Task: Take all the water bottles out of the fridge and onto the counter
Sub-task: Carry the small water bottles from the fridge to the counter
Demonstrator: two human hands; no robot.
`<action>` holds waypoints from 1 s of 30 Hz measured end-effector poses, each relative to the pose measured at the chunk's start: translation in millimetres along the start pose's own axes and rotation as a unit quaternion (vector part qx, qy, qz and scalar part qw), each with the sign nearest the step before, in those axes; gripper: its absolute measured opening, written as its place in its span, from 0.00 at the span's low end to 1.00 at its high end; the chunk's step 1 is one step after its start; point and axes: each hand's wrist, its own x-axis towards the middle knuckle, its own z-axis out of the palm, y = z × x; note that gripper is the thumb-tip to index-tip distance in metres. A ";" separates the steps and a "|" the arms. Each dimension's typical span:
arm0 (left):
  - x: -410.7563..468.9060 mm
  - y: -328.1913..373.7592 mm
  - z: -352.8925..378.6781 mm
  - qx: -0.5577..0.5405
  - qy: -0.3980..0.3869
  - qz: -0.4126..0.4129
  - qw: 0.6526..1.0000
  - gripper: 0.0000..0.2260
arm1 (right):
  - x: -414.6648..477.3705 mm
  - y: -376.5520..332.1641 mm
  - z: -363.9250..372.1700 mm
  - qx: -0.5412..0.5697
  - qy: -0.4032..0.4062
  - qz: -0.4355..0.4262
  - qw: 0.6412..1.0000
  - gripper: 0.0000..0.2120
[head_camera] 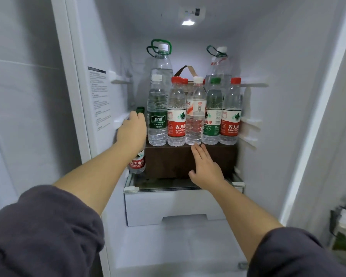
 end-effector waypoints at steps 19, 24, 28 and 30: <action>-17.4 35.1 -21.9 -0.062 0.008 0.128 0.990 0.11 | 8.9 -4.4 -29.1 0.015 -0.098 0.015 0.995 0.40; -4.4 41.3 -3.7 -0.148 0.005 0.113 0.983 0.14 | 10.2 -4.2 -34.3 0.022 -0.127 0.017 0.991 0.42; -7.4 34.4 11.9 -0.270 0.000 0.068 0.960 0.19 | 9.5 -8.8 -36.4 0.032 -0.136 0.014 0.990 0.45; -10.8 32.1 15.7 -0.340 -0.023 0.071 0.938 0.23 | 5.9 -16.1 -32.9 0.082 -0.123 0.010 0.989 0.45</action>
